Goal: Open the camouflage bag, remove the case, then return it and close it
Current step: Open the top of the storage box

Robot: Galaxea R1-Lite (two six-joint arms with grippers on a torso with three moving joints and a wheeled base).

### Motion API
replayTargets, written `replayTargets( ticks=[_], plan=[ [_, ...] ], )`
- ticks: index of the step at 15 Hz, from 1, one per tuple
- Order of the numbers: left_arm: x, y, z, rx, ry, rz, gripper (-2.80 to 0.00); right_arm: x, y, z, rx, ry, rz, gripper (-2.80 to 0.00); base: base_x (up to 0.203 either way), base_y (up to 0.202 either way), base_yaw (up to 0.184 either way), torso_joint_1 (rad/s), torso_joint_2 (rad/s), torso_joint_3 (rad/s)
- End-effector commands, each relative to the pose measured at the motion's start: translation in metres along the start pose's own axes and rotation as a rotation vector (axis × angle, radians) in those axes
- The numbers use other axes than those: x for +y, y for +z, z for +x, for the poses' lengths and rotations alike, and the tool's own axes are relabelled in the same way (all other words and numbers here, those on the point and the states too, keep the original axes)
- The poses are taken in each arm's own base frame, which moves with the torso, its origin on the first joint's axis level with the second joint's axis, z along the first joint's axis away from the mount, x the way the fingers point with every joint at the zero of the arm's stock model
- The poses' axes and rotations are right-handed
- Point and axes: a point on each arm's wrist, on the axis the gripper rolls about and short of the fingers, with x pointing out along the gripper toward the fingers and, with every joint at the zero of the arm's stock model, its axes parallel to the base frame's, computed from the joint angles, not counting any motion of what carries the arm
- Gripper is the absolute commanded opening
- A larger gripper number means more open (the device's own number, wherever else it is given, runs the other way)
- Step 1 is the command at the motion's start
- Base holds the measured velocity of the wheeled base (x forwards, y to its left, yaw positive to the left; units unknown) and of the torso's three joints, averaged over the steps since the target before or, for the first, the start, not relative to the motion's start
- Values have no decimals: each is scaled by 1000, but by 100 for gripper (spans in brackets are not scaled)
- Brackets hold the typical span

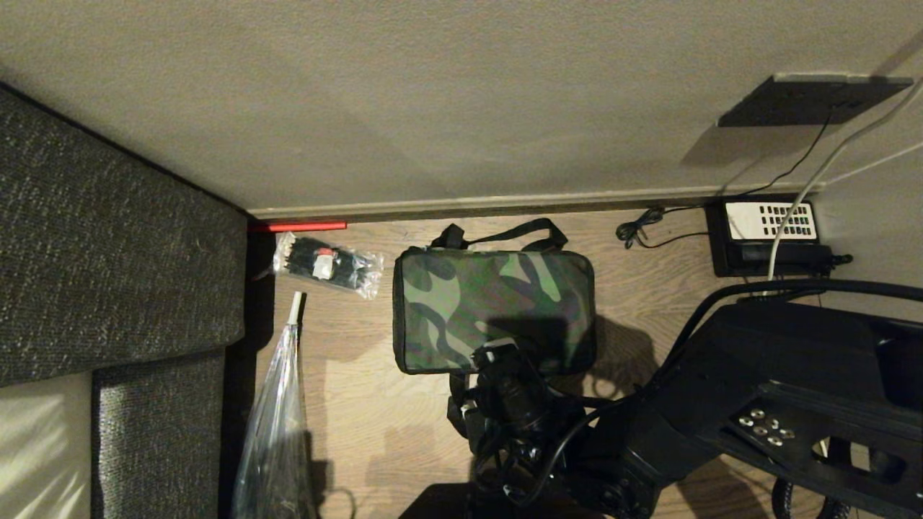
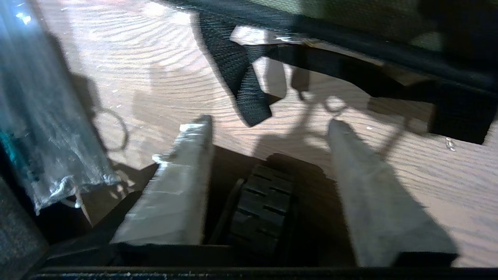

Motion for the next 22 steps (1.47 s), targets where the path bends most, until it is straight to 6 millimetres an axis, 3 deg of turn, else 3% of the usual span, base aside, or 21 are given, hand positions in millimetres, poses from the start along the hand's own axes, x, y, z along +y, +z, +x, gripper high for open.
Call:
replayTargets(
  ticks=[1, 5, 12, 17, 22],
  plan=[
    [0, 0, 0, 1, 2, -1, -280, -2, 1, 1, -9, -5, 9, 0, 0, 0, 0, 0, 0, 0],
    [0, 0, 0, 1, 2, -1, -280, -4, -3, 10, -11, -13, 16, 0, 0, 0, 0, 0, 0, 0],
    [0, 0, 0, 1, 2, -1, -280, -9, -5, 58, -168, -26, 33, 0, 0, 0, 0, 0, 0, 0],
    [0, 0, 0, 1, 2, -1, -280, -24, 13, 46, -172, -53, 45, 0, 0, 0, 0, 0, 0, 0],
    [0, 0, 0, 1, 2, -1, -280, -40, 5, 42, -103, -92, 36, 0, 0, 0, 0, 0, 0, 0]
  ],
)
